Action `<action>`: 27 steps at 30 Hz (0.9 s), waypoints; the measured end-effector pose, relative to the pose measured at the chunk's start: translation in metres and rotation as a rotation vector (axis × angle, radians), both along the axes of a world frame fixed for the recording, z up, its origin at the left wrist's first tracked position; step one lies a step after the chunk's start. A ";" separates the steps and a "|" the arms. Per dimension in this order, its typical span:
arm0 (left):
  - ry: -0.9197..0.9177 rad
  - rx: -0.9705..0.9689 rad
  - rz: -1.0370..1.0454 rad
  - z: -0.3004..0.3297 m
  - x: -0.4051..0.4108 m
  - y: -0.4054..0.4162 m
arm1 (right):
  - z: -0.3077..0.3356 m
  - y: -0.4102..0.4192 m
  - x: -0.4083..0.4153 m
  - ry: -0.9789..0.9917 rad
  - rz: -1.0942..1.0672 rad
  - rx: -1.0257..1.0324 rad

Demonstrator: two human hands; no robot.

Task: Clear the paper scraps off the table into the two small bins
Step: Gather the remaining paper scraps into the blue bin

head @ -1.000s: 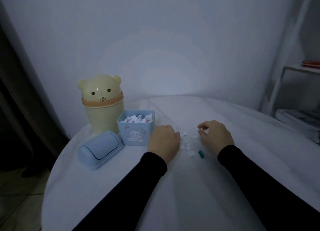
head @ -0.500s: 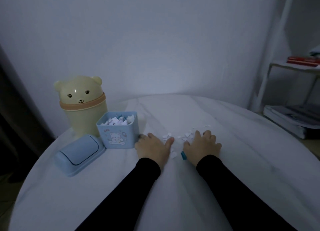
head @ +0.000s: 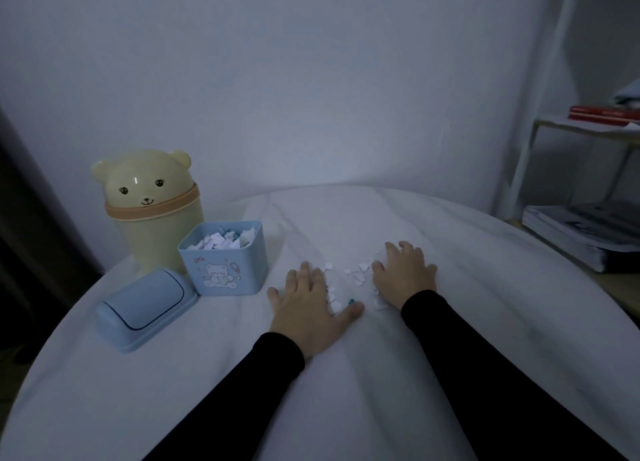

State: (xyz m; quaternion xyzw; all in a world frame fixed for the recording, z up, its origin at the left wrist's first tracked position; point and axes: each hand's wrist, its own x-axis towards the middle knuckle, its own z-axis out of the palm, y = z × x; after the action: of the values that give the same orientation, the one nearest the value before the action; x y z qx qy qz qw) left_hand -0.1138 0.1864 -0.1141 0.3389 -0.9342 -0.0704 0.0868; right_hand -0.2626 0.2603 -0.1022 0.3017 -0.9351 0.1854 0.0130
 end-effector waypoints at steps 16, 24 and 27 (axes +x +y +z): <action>0.351 0.014 -0.215 0.000 -0.016 -0.044 | 0.002 -0.010 -0.011 0.138 0.231 -0.168; 0.119 0.026 -0.291 0.013 -0.036 -0.035 | 0.001 -0.017 -0.019 -0.024 0.137 0.035; 0.107 -0.011 -0.299 0.018 -0.037 -0.034 | 0.002 -0.018 -0.009 -0.088 0.317 -0.108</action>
State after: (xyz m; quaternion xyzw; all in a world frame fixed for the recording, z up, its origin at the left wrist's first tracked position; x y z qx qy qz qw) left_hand -0.1507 0.1526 -0.0958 0.1912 -0.9687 -0.0952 0.1269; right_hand -0.2718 0.2422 -0.1001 0.4358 -0.8642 0.2482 -0.0410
